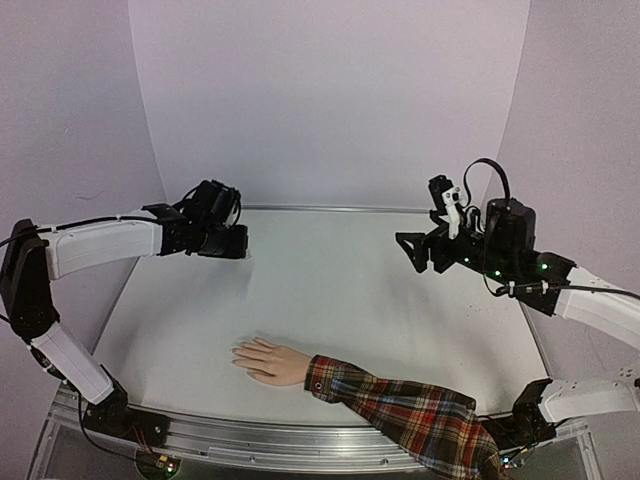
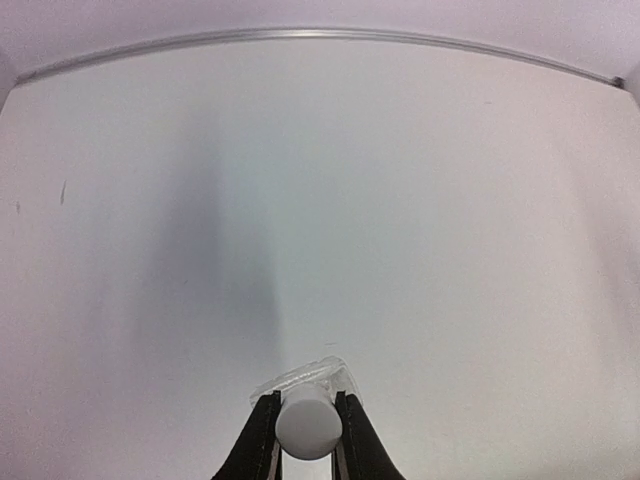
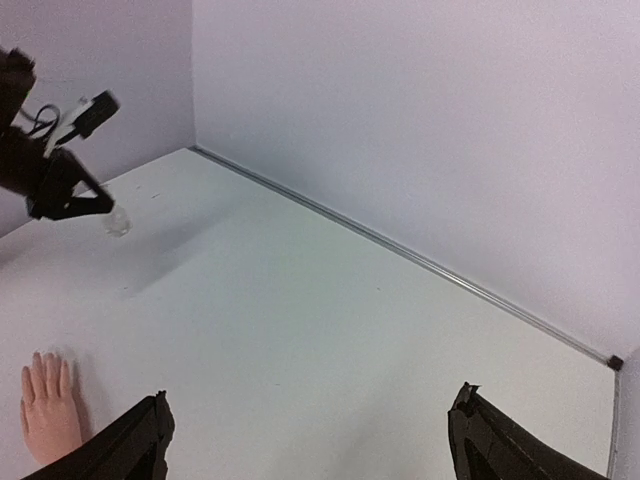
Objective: Paint the nails
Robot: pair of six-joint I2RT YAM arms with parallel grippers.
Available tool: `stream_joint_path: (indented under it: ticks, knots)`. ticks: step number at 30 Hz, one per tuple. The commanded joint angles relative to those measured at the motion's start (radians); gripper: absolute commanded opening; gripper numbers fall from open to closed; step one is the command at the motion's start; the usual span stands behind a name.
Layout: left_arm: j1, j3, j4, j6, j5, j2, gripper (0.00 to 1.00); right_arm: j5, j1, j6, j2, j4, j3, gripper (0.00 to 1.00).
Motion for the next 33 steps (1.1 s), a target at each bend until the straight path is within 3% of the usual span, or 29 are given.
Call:
stream_joint_path:
  ticks: [1, 18, 33]
  knots:
    - [0.085, -0.152, 0.182, -0.086, -0.045, -0.065, 0.00, 0.112, -0.084, 0.114, -0.110, 0.025, -0.097, 0.98]
    - [0.133, -0.386, 0.384, -0.153, -0.124, 0.001, 0.00, 0.170, -0.117, 0.248, -0.417, -0.017, -0.292, 0.98]
    - [0.132, -0.392, 0.397, -0.190, -0.116, 0.106, 0.02, 0.278, -0.117, 0.302, -0.446, -0.130, -0.253, 0.98]
